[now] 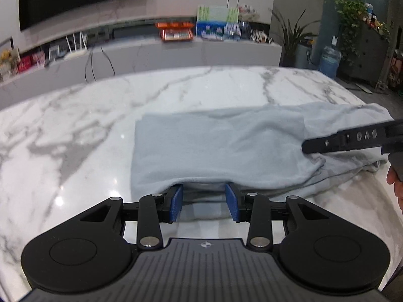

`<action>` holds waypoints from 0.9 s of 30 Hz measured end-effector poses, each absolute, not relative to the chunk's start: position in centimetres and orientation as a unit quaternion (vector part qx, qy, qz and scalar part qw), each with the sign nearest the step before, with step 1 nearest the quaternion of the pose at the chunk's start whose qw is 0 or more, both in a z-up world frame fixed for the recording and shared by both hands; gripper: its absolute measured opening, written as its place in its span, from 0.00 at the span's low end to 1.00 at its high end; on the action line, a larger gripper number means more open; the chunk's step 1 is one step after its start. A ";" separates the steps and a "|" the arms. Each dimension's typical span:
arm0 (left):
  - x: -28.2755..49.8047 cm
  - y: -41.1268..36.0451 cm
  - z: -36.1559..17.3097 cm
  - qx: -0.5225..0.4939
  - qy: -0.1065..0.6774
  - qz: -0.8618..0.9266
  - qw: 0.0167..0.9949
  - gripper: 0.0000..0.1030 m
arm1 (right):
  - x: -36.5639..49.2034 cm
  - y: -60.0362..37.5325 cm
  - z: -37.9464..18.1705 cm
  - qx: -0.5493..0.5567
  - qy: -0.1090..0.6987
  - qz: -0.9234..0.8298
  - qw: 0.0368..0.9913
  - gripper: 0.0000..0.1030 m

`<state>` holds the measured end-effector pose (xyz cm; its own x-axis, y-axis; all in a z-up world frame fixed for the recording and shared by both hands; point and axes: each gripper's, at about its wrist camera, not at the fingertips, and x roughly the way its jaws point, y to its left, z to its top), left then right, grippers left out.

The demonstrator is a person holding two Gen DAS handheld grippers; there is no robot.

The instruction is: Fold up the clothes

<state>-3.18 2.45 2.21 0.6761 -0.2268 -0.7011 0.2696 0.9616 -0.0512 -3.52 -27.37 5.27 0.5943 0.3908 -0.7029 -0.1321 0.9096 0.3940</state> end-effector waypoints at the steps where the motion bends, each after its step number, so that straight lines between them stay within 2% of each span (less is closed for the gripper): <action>1: -3.2 2.3 2.1 0.031 0.379 -0.135 0.915 0.35 | -3.4 -27.1 5.3 0.164 0.430 0.149 0.875 0.40; 9: -3.4 1.8 2.0 0.040 0.381 -0.125 0.915 0.35 | -3.6 -26.3 5.7 0.188 0.463 0.120 0.858 0.40; 12: -3.4 1.8 2.0 0.042 0.382 -0.125 0.915 0.35 | -3.1 -25.3 5.9 0.165 0.469 0.116 0.860 0.38; 17: -3.2 1.9 2.0 0.044 0.382 -0.127 0.914 0.35 | -3.1 -22.7 6.5 0.067 0.468 0.112 0.874 0.16; 18: -3.2 1.9 2.0 0.044 0.382 -0.127 0.914 0.35 | -3.3 -22.6 6.7 0.054 0.466 0.113 0.876 0.08; 23: -3.7 2.4 2.4 0.022 0.375 -0.138 0.916 0.35 | -3.4 -22.3 8.9 0.020 0.453 0.128 0.882 0.07; 27: -4.5 2.9 3.1 -0.024 0.359 -0.171 0.917 0.35 | -2.8 -21.5 12.8 -0.007 0.423 0.148 0.894 0.07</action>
